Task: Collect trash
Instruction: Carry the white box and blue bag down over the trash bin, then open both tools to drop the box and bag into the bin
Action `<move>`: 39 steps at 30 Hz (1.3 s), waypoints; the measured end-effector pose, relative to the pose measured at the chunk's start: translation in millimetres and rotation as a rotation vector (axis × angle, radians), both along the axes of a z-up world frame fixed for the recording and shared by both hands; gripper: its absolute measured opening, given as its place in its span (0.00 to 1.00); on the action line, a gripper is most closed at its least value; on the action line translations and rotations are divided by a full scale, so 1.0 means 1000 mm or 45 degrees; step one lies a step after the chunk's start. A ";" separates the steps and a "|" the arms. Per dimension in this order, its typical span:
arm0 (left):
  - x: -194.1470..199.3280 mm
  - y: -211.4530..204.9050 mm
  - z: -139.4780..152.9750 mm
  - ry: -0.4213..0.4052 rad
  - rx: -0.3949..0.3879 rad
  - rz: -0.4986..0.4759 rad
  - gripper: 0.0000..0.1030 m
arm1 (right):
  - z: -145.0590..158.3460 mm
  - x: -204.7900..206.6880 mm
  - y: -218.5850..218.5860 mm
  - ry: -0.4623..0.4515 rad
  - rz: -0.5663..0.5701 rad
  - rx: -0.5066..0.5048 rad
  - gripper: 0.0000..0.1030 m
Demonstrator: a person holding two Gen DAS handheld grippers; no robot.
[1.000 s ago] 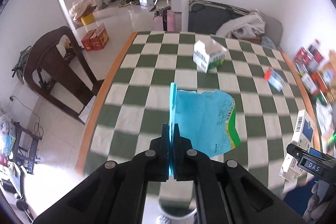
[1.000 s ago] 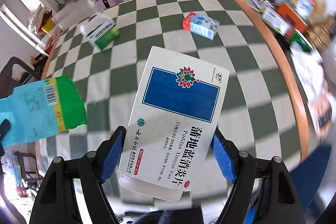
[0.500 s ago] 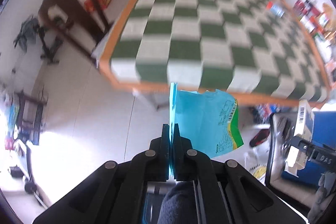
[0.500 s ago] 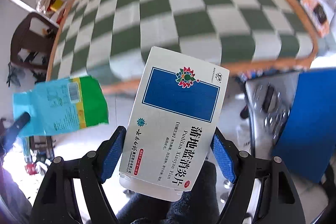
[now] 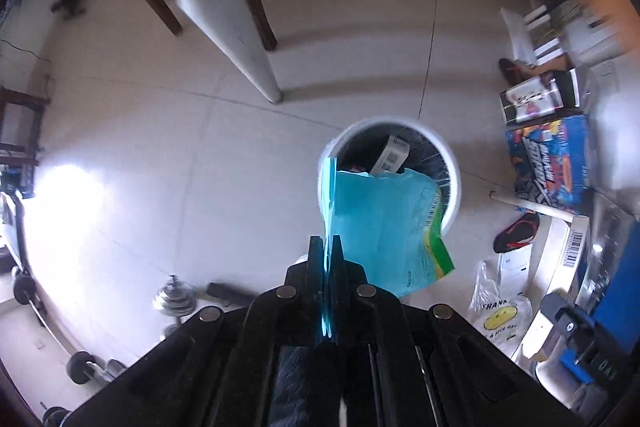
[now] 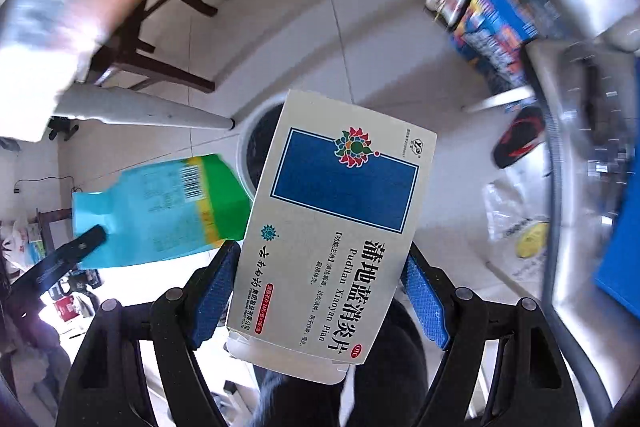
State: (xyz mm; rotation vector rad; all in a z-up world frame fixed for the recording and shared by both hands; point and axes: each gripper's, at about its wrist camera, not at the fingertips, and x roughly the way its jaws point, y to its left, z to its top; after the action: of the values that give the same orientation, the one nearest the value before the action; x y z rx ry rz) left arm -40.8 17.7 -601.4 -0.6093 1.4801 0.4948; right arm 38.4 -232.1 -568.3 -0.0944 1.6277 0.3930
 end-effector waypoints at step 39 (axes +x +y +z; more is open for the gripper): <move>-0.012 -0.027 0.000 -0.028 0.130 -0.211 1.00 | -0.104 0.013 0.039 -0.151 0.153 -0.231 1.00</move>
State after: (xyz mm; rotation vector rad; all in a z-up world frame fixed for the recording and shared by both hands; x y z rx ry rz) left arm -52.5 -9.7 -601.0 -0.4067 1.4608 0.4305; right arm 51.5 -193.5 -671.8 -0.3476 1.5420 0.3246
